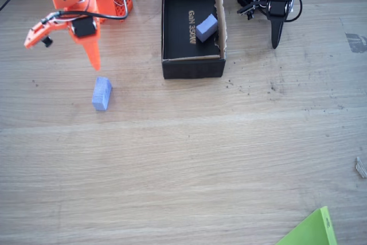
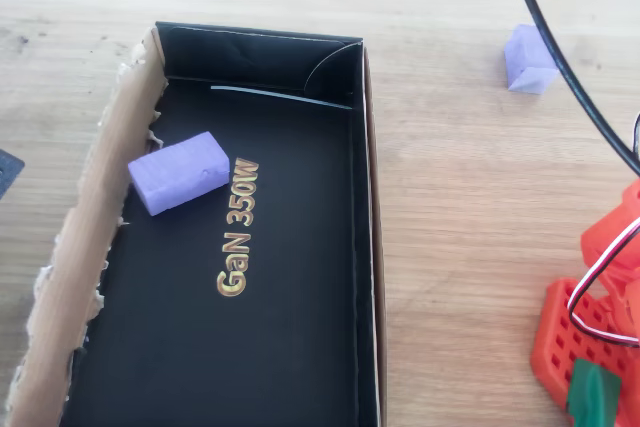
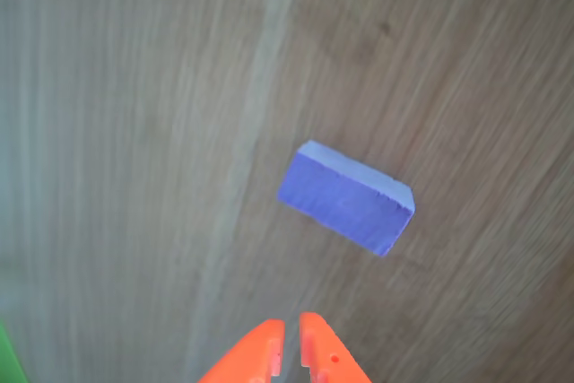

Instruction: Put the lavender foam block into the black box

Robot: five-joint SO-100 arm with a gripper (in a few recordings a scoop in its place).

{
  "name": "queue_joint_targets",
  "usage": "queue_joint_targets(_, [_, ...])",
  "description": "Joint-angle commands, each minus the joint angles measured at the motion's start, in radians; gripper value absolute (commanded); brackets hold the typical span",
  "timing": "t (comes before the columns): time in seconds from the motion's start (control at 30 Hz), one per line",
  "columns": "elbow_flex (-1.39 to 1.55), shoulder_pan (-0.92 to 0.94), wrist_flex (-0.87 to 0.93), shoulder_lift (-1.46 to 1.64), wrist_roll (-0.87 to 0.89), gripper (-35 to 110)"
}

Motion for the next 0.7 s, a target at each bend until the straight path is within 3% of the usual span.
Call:
queue_joint_targets(0.0, [-0.041,0.006,0.011,0.012,-0.008,0])
queue_joint_targets(0.47, [-0.069,0.008,0.130,-0.009,0.048,0])
queue_joint_targets(0.67, [-0.064,0.052,0.215,-0.006,0.365,0])
